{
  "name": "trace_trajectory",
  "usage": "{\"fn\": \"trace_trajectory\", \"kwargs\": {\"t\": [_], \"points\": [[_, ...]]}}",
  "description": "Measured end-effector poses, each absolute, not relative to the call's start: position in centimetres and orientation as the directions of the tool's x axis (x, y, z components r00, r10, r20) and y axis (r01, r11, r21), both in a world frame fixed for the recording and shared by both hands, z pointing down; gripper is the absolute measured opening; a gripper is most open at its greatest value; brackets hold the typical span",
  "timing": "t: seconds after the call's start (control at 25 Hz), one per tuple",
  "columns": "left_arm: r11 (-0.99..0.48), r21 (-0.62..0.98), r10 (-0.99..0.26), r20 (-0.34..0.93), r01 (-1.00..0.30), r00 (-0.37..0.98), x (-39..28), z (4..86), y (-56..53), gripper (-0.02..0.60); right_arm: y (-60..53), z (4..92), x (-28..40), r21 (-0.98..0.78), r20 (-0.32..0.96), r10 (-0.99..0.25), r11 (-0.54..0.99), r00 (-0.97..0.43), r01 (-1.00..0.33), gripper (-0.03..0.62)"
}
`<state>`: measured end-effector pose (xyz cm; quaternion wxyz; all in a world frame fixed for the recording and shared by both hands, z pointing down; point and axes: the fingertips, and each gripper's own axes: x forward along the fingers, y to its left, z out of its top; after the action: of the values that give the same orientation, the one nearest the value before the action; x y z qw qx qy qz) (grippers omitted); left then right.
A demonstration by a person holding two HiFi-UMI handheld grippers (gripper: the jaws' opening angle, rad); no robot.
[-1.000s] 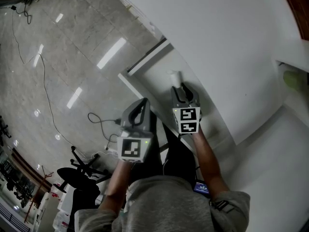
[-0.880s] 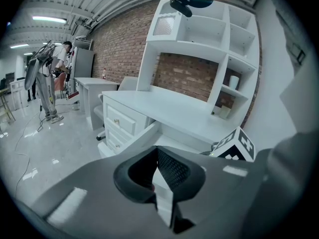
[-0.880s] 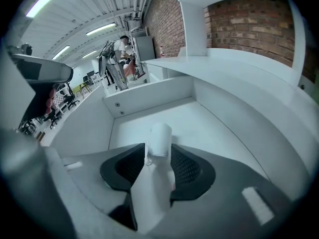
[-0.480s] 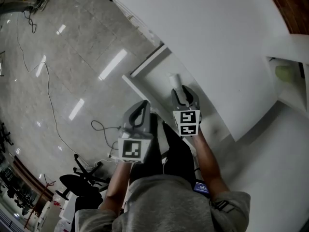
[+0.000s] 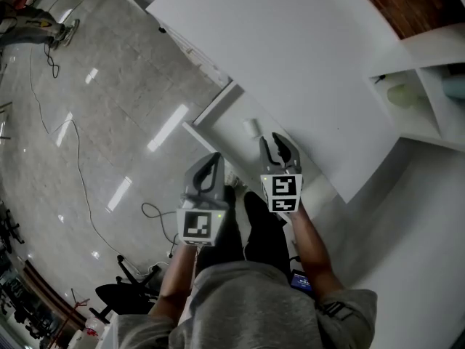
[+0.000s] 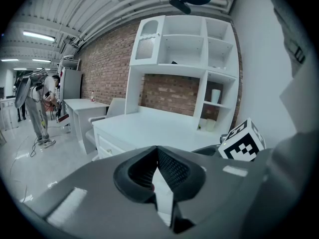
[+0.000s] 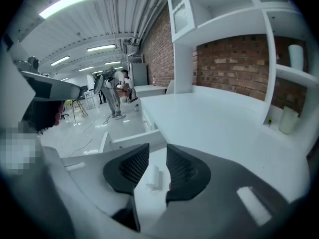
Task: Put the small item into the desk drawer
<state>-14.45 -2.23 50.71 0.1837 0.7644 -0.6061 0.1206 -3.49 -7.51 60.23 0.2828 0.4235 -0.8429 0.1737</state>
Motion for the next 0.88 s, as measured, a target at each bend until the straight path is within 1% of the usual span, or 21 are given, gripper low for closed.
{"fn": "trace_trajectory", "kwargs": {"t": [0.52,0.88], "points": [[-0.341,0.070,-0.898,0.271,-0.937,0.347,-10.6,41.2,-2.2,0.012,-5.5,48.8,0.3,-0.005,0.469,-0.776,0.475,-0.421,-0.880,0.086],[-0.410,0.037,-0.885,0.227,-0.911,0.408,-8.7,37.0,-1.0,0.012,-2.4,42.9,3.1,0.007,0.380,-0.851,0.395,-0.363,-0.919,0.049]]}}
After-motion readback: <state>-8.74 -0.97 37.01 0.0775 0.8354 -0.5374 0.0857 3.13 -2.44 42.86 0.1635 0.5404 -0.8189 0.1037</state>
